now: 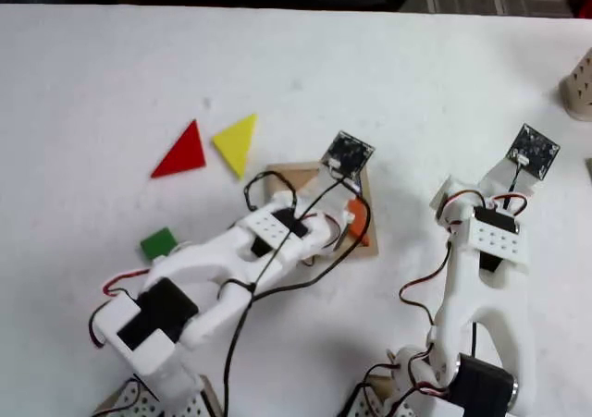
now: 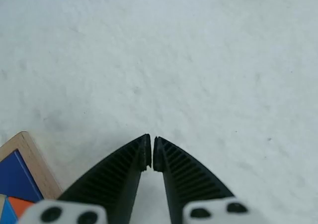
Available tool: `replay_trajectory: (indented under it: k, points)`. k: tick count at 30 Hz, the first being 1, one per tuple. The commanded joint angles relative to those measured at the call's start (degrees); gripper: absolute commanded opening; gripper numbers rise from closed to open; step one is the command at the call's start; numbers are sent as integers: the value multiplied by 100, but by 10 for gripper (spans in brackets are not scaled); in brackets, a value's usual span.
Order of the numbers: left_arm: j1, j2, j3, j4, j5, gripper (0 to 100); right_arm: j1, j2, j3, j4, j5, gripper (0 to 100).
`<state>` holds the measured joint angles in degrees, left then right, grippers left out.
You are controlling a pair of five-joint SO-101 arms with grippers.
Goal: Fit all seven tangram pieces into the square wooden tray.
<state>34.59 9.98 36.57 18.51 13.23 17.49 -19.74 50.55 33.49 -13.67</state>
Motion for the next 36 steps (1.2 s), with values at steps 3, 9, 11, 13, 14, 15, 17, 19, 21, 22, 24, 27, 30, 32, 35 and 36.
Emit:
replay_trajectory:
  k: [3,9,11,13,14,15,17,19,21,22,24,27,30,32,35,36]
  points:
    - [31,-945,88,290,88,21,-57,-163,-53,-13,70,21]
    - [-602,-3073,1354,290,88,22,-57,-163,-53,-13,70,21]
    - [-1095,-3732,1714,325,88,22,-57,-163,-53,-13,70,21]
    - [-1710,-4303,1864,633,88,22,-66,-163,-53,-13,70,21]
    - [-2018,-4541,1864,862,88,22,-66,-163,-53,-13,70,21]
    - [-2316,-4752,1855,1116,88,22,-66,-163,-53,-13,70,21]
    - [-2870,-4998,1881,1547,97,23,-66,-163,-53,-13,70,21]
    - [-3345,-5024,1916,1855,97,24,-66,-163,-53,-13,70,21]
    - [-3741,-4910,2057,1934,97,24,-66,-163,-53,-13,70,21]
    - [-3925,-4822,2119,1925,97,24,-66,-163,-53,-13,70,21]
    - [-4356,-4585,2154,1925,97,24,-75,-163,-53,-13,70,21]
    - [-5156,-4171,1987,1873,97,24,-224,-163,-44,13,88,21]
    - [-6018,-3635,1644,1881,97,24,-778,-163,167,-13,738,19]
    - [-6396,-3204,1415,1881,97,24,-1314,-163,316,-13,1160,18]
    - [-6826,-2607,1090,1881,114,24,-1956,-180,475,-13,1363,19]
    - [-6985,-2440,985,1881,123,24,-2149,-180,492,-13,1371,21]
